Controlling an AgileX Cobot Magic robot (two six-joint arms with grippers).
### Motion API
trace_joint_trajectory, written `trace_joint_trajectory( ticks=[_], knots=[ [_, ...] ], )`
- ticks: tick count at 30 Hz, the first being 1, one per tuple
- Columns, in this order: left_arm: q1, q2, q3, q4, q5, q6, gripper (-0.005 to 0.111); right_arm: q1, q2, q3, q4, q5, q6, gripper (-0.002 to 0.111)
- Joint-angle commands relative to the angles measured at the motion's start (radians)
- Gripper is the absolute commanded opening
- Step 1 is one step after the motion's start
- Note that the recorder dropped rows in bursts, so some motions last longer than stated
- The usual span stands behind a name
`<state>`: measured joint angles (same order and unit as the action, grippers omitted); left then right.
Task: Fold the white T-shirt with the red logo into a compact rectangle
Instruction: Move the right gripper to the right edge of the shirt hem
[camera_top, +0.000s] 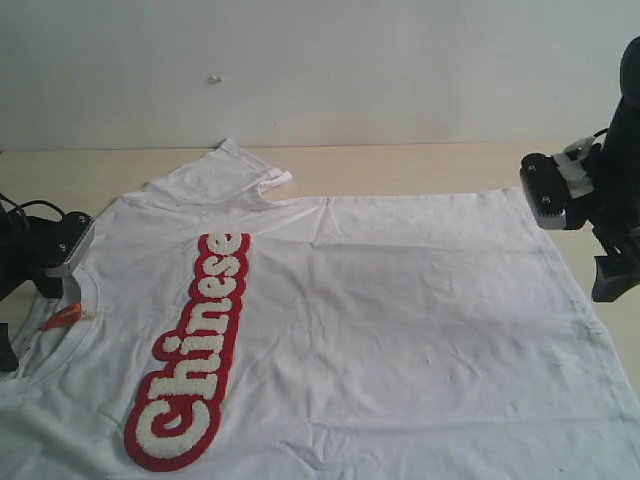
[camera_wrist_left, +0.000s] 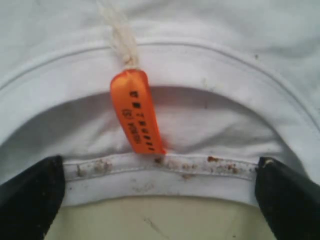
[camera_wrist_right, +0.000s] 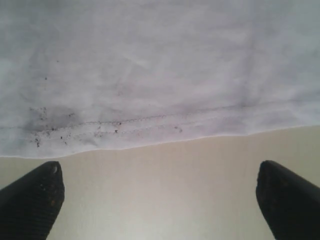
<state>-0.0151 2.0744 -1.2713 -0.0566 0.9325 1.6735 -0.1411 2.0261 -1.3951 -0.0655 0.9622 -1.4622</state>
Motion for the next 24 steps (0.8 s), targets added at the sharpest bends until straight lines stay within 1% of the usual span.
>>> trace_joint_trajectory(
  ticks=[1, 10, 16, 19, 24],
  knots=[
    [0.004, 0.033, 0.014, -0.005, 0.030, -0.004, 0.105, 0.001, 0.018, -0.007, 0.009, 0.006, -0.009, 0.105],
    [0.004, 0.033, 0.014, -0.005, 0.030, -0.004, 0.105, 0.001, 0.059, 0.011, 0.046, 0.007, -0.016, 0.105],
    [0.004, 0.033, 0.014, -0.005, 0.030, -0.004, 0.105, 0.001, 0.055, 0.065, 0.035, -0.042, -0.011, 0.105],
    [0.004, 0.033, 0.014, -0.005, 0.030, -0.004, 0.105, 0.001, 0.064, 0.064, 0.065, -0.053, -0.011, 0.105],
    [0.004, 0.033, 0.014, -0.005, 0.030, -0.004, 0.105, 0.001, 0.066, 0.101, 0.015, -0.062, 0.002, 0.105]
  ],
)
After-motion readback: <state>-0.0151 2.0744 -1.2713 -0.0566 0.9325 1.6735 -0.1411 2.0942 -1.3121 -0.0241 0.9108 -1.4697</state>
